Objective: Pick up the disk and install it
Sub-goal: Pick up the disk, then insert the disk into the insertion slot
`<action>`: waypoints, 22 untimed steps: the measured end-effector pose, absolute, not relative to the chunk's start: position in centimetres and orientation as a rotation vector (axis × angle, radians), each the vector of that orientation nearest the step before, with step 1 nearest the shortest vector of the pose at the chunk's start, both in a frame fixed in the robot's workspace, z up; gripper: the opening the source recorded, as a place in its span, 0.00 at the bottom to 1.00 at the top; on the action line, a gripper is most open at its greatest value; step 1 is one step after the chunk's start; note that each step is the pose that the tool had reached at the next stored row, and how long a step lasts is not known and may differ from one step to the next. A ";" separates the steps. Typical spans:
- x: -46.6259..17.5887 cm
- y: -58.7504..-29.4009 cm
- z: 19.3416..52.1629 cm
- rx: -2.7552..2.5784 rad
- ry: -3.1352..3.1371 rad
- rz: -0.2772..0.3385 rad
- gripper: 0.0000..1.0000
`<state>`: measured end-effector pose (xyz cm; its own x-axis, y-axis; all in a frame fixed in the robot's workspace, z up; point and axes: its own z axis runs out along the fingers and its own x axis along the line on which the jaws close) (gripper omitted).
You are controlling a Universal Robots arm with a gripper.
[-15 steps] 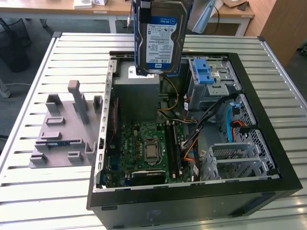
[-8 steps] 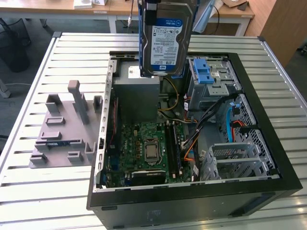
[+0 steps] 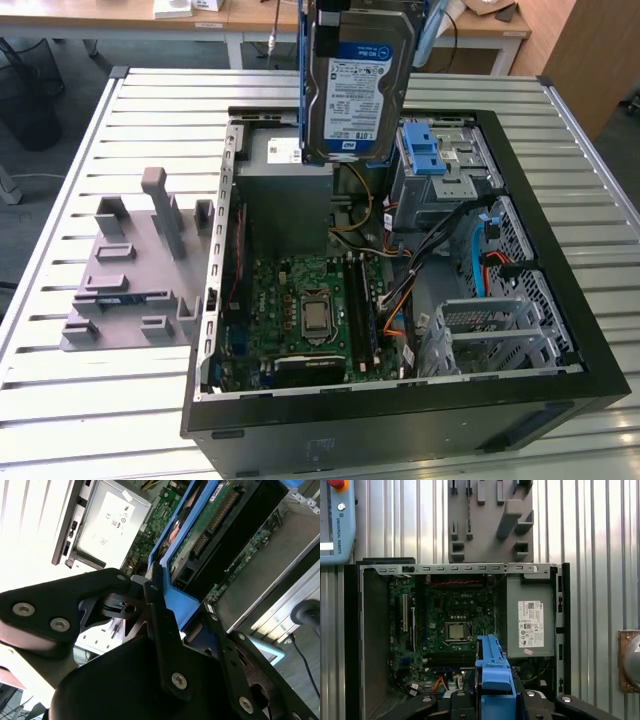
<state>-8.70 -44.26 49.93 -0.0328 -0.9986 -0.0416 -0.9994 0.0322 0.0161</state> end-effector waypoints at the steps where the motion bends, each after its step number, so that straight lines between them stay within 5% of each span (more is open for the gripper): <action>1: -8.6 -44.3 49.9 -2.171 2.244 0.063 0.36; 22: -7.4 -46.0 49.9 -2.163 2.252 0.063 0.36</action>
